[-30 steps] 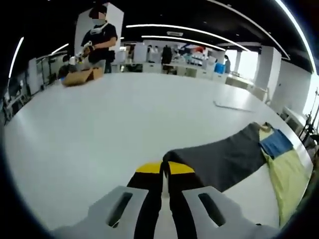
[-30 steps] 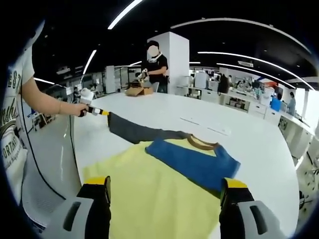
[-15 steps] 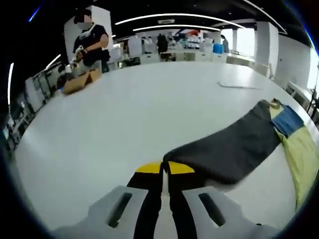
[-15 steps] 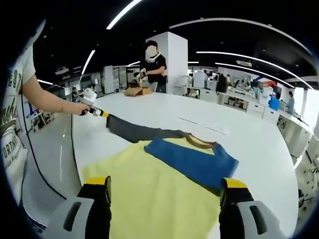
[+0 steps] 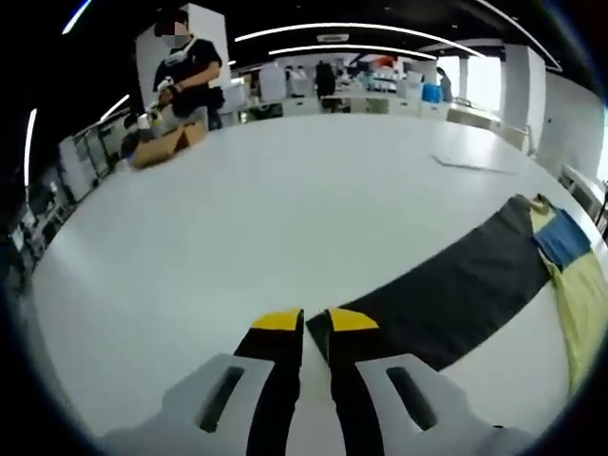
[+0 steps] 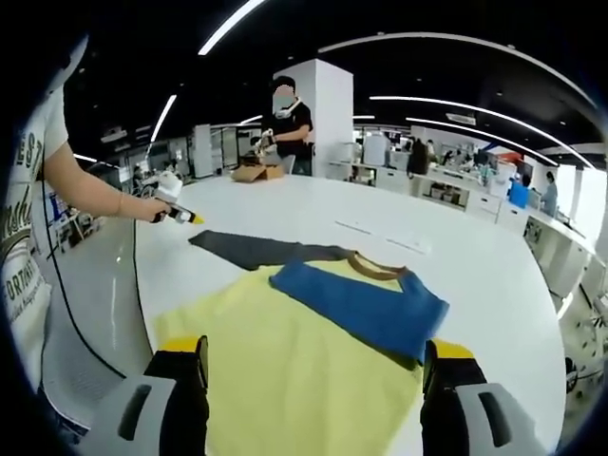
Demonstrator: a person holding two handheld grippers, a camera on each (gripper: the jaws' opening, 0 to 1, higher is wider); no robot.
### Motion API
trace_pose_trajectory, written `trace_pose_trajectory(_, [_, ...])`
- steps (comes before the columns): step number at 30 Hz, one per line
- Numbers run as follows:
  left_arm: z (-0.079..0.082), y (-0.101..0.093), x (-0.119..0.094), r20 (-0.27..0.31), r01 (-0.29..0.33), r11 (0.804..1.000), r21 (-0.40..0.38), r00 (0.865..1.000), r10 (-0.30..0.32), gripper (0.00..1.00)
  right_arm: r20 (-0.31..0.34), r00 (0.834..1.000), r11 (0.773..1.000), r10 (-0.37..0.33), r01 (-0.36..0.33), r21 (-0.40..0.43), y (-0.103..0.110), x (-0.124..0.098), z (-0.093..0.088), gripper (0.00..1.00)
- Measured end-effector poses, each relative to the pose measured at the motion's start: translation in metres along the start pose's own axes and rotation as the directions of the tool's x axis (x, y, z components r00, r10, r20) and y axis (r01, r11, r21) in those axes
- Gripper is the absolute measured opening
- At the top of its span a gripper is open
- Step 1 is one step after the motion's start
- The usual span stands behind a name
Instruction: Fold the garment on the visible template until the final outline fits inside the template.
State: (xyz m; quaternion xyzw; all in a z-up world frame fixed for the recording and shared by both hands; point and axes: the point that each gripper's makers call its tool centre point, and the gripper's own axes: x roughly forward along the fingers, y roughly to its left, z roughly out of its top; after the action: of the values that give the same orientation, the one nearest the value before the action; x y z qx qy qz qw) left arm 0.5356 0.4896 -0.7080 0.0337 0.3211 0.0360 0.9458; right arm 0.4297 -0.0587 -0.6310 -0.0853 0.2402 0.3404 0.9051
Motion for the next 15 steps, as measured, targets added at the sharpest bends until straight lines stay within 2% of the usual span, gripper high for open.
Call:
trace_pose_trajectory(6, [-0.008, -0.002, -0.005, 0.009, 0.005, 0.999, -0.050, 1.000, -0.005, 0.19, -0.001, 1.000, 1.000, 0.008, -0.008, -0.004, 0.002, 0.001, -0.001, 0.94])
trace_pose_trajectory(15, [-0.018, -0.010, -0.007, 0.000, 0.012, 0.998, -0.065, 1.000, -0.012, 0.30, 0.000, 1.000, 1.000, 0.013, -0.013, -0.002, 0.005, 0.000, -0.002, 0.94])
